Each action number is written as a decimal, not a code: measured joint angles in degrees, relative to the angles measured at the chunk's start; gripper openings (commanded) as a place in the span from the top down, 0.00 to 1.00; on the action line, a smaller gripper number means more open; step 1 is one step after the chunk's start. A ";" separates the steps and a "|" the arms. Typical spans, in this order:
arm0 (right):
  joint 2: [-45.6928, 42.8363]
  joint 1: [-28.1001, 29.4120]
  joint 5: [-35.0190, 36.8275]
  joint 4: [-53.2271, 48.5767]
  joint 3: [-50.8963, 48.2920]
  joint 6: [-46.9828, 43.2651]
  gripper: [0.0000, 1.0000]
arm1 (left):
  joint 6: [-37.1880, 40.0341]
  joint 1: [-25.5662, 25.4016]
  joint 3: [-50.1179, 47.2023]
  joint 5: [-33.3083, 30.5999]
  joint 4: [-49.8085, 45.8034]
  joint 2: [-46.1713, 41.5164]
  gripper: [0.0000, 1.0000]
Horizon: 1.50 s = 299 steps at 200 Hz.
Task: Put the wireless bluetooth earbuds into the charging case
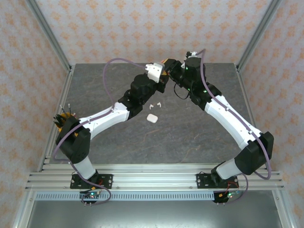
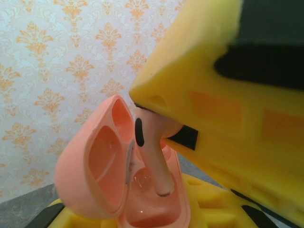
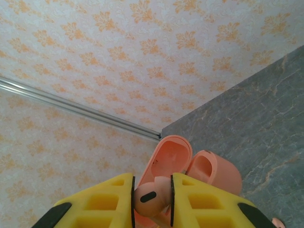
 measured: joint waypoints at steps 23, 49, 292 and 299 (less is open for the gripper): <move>-0.02 -0.13 -0.70 -1.01 0.59 -0.46 0.78 | 0.15 0.02 0.00 0.70 -0.72 -0.59 1.00; -0.04 -0.20 -1.49 -1.25 0.68 -0.48 0.78 | 0.63 0.15 0.00 1.84 -1.97 -1.27 1.00; -1.05 -0.76 -10.21 -9.29 4.61 -8.96 0.78 | 1.33 1.31 -0.39 11.21 -7.85 -5.46 1.00; -1.16 -0.76 -10.21 -9.46 4.61 -9.14 0.78 | 1.33 1.20 -0.39 11.19 -7.87 -5.46 1.00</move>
